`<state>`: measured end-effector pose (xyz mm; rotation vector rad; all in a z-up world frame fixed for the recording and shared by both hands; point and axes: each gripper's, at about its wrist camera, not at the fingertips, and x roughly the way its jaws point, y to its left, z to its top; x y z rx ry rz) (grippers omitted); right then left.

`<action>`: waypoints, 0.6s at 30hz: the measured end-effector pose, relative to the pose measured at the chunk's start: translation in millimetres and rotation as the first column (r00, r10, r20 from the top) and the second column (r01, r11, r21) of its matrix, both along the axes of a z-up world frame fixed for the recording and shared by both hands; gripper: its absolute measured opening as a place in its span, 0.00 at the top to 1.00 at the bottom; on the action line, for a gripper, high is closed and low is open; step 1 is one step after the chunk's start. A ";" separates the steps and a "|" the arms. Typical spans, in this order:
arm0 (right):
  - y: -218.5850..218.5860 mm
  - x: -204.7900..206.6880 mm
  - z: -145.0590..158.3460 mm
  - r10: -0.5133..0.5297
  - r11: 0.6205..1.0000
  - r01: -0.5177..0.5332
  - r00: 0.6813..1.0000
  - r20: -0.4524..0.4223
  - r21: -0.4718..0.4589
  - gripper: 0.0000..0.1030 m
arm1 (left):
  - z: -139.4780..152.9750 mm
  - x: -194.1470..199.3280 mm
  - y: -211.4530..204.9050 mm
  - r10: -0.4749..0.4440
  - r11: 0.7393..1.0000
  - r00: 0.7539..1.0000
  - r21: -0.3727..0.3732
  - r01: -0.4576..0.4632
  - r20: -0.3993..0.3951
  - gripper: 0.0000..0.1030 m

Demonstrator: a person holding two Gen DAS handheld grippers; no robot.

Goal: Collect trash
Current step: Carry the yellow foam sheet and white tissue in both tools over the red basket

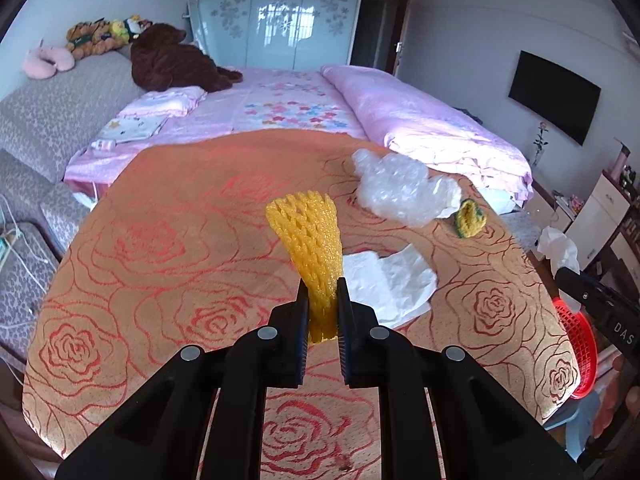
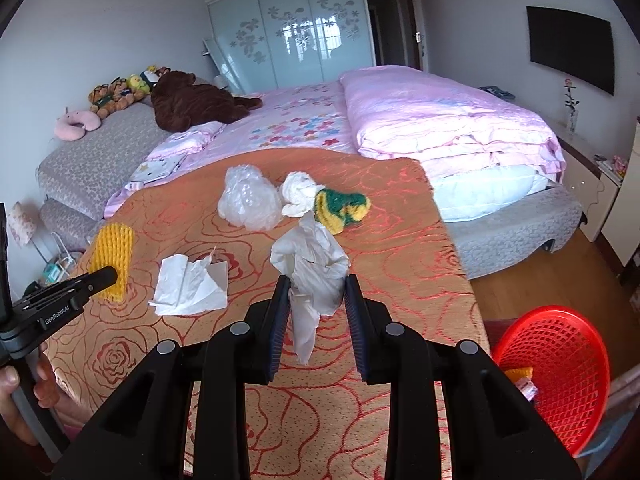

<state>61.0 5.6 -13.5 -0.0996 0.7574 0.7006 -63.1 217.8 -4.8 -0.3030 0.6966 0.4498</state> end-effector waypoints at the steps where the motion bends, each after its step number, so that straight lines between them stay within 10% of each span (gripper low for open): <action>1: -2.6 0.5 1.6 -0.007 1.000 0.007 1.000 0.003 0.001 0.73 | 1.4 1.4 -1.3 -0.006 1.000 1.000 0.003 0.006 0.003 0.89; 18: -60.3 11.2 17.7 -0.154 0.988 0.154 0.987 0.039 -0.002 0.73 | 21.3 44.0 -51.2 -0.184 0.983 0.982 0.035 0.182 0.044 0.89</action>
